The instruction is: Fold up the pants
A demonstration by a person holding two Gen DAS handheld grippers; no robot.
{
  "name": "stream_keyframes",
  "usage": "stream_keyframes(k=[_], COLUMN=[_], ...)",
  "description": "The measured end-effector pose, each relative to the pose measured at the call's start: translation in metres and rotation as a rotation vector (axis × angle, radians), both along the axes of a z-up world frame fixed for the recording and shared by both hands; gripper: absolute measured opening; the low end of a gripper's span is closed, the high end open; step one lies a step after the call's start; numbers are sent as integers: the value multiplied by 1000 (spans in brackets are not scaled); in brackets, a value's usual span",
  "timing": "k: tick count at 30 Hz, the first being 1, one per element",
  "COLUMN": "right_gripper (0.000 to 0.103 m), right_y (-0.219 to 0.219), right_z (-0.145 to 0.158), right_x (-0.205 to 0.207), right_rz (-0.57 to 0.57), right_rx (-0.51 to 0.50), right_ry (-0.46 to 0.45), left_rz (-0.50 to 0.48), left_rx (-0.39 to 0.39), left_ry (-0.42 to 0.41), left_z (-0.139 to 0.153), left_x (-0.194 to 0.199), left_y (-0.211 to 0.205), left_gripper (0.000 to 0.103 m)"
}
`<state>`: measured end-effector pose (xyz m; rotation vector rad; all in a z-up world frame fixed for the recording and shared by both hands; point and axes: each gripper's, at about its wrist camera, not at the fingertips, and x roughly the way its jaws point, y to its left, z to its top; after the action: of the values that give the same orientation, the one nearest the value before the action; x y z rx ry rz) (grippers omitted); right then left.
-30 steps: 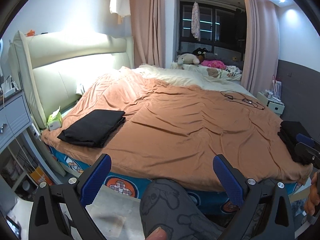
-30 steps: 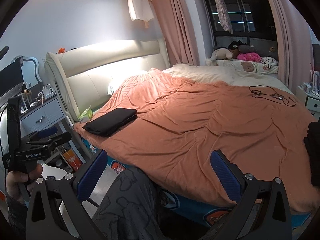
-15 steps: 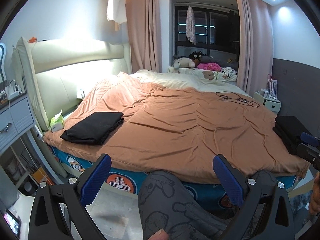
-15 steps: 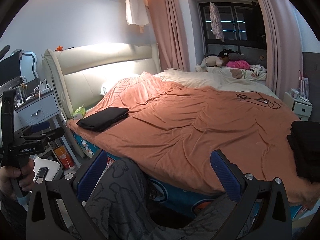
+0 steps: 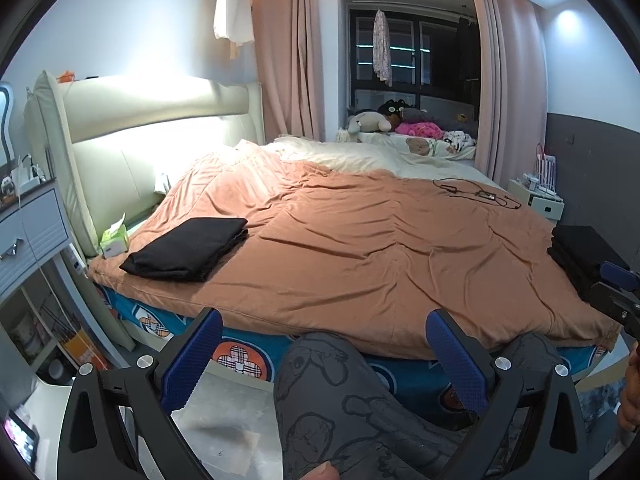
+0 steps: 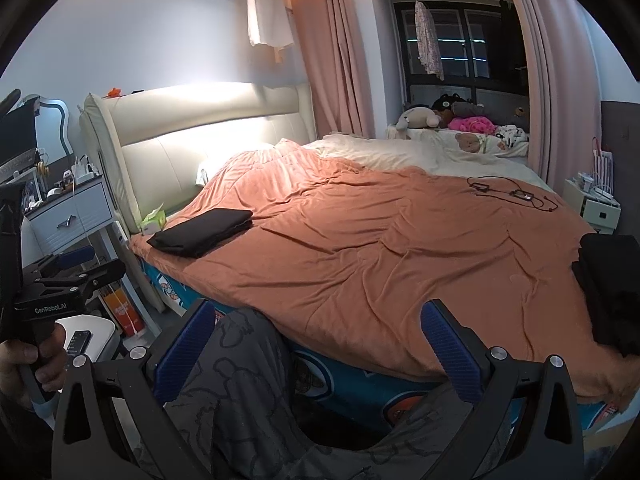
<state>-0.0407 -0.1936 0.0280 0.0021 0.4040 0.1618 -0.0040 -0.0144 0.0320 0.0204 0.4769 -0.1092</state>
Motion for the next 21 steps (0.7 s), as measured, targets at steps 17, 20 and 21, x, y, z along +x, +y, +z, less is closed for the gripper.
stream_keyframes(k=[17,20,21], right_gripper=[103,103,103], right_y=[-4,-7,-7], right_z=[-2,-2,-2], right_x=[-4,-5,-6], right_rz=[-12,-13,-12], right_rx=[16,19,19], right_ry=[8,9,9], left_rz=[10,13,13], left_rx=[-20,-19,-18], left_ry=[5,1,1], left_z=[-2,-1,-1], left_x=[-3,-4,-4], left_y=[6,5,5], left_gripper=[102,103,103])
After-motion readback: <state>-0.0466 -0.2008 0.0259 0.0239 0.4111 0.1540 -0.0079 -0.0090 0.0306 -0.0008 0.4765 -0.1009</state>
